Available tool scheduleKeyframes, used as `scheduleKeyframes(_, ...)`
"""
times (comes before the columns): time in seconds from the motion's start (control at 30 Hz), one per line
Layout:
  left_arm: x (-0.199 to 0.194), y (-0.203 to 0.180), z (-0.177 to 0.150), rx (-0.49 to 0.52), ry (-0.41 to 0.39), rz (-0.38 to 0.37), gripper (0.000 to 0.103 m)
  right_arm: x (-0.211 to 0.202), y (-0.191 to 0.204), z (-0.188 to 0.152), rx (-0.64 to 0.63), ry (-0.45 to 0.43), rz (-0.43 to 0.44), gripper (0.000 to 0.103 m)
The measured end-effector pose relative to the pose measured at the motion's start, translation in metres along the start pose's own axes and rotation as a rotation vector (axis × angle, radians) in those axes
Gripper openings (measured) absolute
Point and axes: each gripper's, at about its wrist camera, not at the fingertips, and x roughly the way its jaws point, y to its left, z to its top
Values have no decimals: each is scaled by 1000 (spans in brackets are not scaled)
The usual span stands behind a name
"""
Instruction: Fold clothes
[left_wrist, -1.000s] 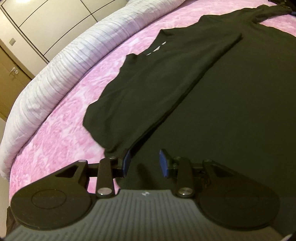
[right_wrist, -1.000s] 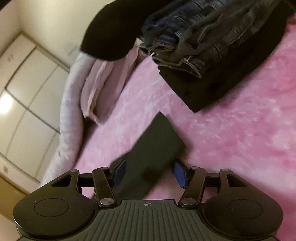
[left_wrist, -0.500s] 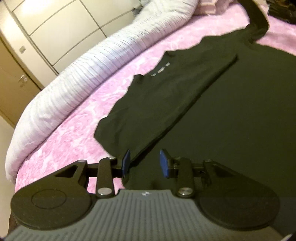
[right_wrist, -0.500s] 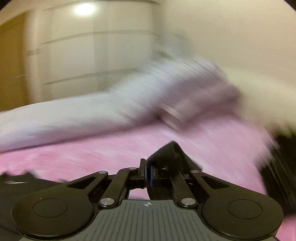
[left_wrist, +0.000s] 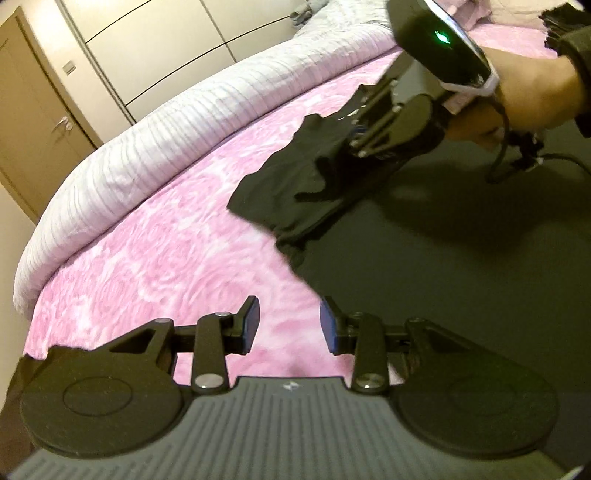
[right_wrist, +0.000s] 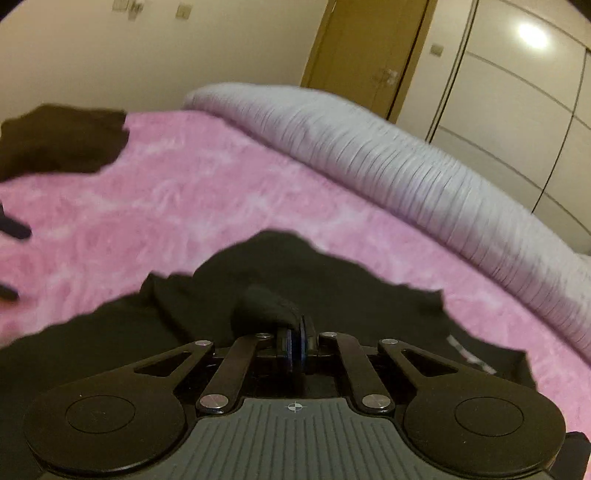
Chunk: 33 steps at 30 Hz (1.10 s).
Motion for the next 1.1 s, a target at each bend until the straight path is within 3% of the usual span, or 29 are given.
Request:
scheduleKeyframes(0.13, 2, 6, -6, -37, -13, -8, 31, -26, -12, -21, -21, 36, -38, 3)
scheduleKeyframes(0.2, 2, 6, -6, -46, -24, -13, 31, -40, -20, -33, -32, 53, -58, 11)
scheduleKeyframes(0.27, 5, 6, -3, -51, -38, -22, 31, -54, -27, -44, -42, 70, -79, 40)
scheduleKeyframes(0.33, 8, 3, 3, -53, -57, -32, 31, -68, -35, -55, -53, 87, -99, 54)
scheduleKeyframes(0.5, 18, -5, 32, -36, -108, -65, 32, -104, -53, -83, -79, 130, -150, 56)
scheduleKeyframes(0.67, 48, -32, 70, 88, -136, -82, 41, -131, -107, -130, 3, 241, -320, 57)
scheduleKeyframes(0.87, 114, -66, 97, 346, -88, 54, 41, -130, -159, -165, 140, 263, -402, 58)
scheduleKeyframes(0.93, 130, -69, 100, 409, -64, 79, 34, -125, -170, -171, 141, 253, -412, 58)
scheduleKeyframes(0.97, 134, -68, 100, 432, -63, 87, 16, -124, -173, -172, 127, 243, -415, 58)
scheduleKeyframes(1.0, 133, -67, 100, 443, -88, 114, 10, -123, -177, -174, 112, 233, -418, 58)
scheduleKeyframes(1.03, 132, -65, 101, 454, -113, 141, 9, -122, -181, -176, 97, 222, -422, 58)
scheduleKeyframes(1.1, 128, -63, 102, 452, -156, 167, 6, -125, -186, -181, 22, 220, -543, 58)
